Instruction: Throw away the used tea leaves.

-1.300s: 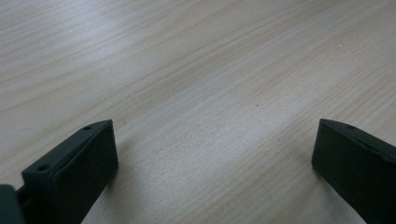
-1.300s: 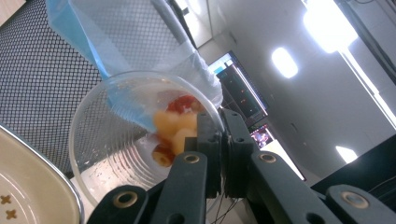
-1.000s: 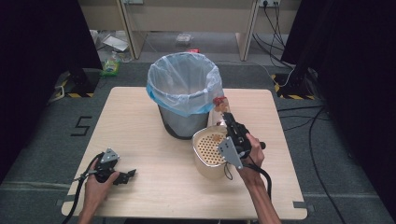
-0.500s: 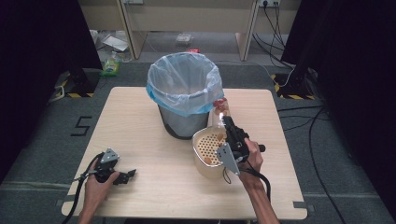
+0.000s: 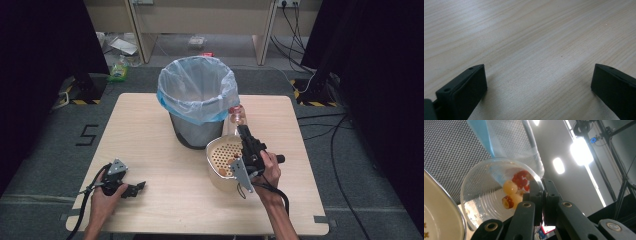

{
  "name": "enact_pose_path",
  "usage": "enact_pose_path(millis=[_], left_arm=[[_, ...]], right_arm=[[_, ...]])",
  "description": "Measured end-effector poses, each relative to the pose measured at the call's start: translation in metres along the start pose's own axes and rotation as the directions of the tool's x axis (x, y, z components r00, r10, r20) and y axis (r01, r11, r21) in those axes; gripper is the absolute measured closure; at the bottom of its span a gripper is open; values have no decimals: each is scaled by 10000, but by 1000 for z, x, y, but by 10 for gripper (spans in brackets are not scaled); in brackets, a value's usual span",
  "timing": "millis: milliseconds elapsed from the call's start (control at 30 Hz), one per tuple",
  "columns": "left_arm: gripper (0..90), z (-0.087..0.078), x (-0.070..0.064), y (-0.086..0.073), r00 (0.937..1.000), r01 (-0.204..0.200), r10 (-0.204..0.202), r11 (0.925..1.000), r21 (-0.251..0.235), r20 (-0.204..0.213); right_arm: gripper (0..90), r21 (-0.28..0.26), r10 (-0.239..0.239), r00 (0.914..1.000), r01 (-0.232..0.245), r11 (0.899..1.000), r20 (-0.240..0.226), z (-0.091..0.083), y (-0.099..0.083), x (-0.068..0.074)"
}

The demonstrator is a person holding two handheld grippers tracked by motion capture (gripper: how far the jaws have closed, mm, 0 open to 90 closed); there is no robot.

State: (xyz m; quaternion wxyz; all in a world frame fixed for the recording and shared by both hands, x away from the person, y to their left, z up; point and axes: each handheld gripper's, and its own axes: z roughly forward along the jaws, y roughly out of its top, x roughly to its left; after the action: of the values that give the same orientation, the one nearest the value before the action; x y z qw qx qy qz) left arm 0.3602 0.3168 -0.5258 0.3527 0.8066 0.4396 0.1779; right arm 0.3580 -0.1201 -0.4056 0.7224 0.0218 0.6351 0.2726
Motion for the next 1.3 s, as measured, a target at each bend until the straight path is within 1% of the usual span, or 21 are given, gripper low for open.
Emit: enact_pose_path(millis=[33,167,200,300,333,400,433,500,533,567,633,667,800,1000,1067,1100,1133,1200,1233,1267,1300], left_arm=[[0,0,0,0,10000,10,-10,10000,-19,-5],[0,0,0,0,10000,4,-4,10000,-13,-6],[0,0,0,0,10000,10,-10,10000,-8,2],[0,0,0,0,10000,5,-5,10000,-15,-6],[0,0,0,0,10000,6,-6,10000,-14,-6],[0,0,0,0,10000,5,-5,10000,-14,-6],[0,0,0,0,10000,6,-6,10000,-15,-7],[0,0,0,0,10000,0,0,10000,-2,0],[0,0,0,0,10000,6,-6,10000,-13,-6],[0,0,0,0,10000,4,-4,10000,-4,0],[0,0,0,0,10000,2,-2,10000,-1,0],[0,0,0,0,10000,12,-12,10000,-20,-5],[0,0,0,0,10000,6,-6,10000,-14,-6],[0,0,0,0,10000,5,-5,10000,-14,-7],[0,0,0,0,10000,0,0,10000,1,0],[0,0,0,0,10000,3,-3,10000,-1,0],[0,0,0,0,10000,10,-10,10000,-8,0],[0,0,0,0,10000,5,-5,10000,-14,-6],[0,0,0,0,10000,5,-5,10000,-14,-6],[0,0,0,0,10000,5,-5,10000,-3,0],[0,0,0,0,10000,2,-2,10000,-2,-1]], right_arm=[[882,-50,-149,9999,149,9999,33,0,0,0],[882,223,362,9990,-356,9991,-267,4,-2,-2],[882,339,299,9993,-292,9990,-220,5,-3,-1],[882,58,66,9999,-66,10000,-80,2,-1,-2],[882,352,-55,9998,61,9994,-179,4,-3,0],[882,57,-140,9999,140,9999,-47,2,-1,0],[882,157,-303,9995,304,9994,-21,3,-1,0],[882,20,-148,9998,148,9999,120,1,0,0],[882,-126,-442,9988,444,9989,209,-1,2,0],[882,64,-517,9986,517,9986,64,1,1,1],[882,144,-234,9997,234,9996,-1,1,-2,4],[882,23,-484,9988,484,9988,-33,1,0,4],[881,58,-270,9996,269,9996,119,1,1,0],[881,-273,-659,9978,656,9975,-102,-1,4,7],[882,-109,-824,9965,823,9965,-123,0,3,7],[881,-157,-560,9984,560,9983,-15,-1,4,4],[881,-250,-508,9986,512,9984,137,-2,5,0],[881,41,-722,9974,722,9974,-79,0,2,2],[882,-32,-471,9988,471,9989,116,-2,1,3],[882,-232,-873,9959,878,9959,233,-4,3,3],[881,-151,-1156,9932,1158,9932,101,-3,2,5]])
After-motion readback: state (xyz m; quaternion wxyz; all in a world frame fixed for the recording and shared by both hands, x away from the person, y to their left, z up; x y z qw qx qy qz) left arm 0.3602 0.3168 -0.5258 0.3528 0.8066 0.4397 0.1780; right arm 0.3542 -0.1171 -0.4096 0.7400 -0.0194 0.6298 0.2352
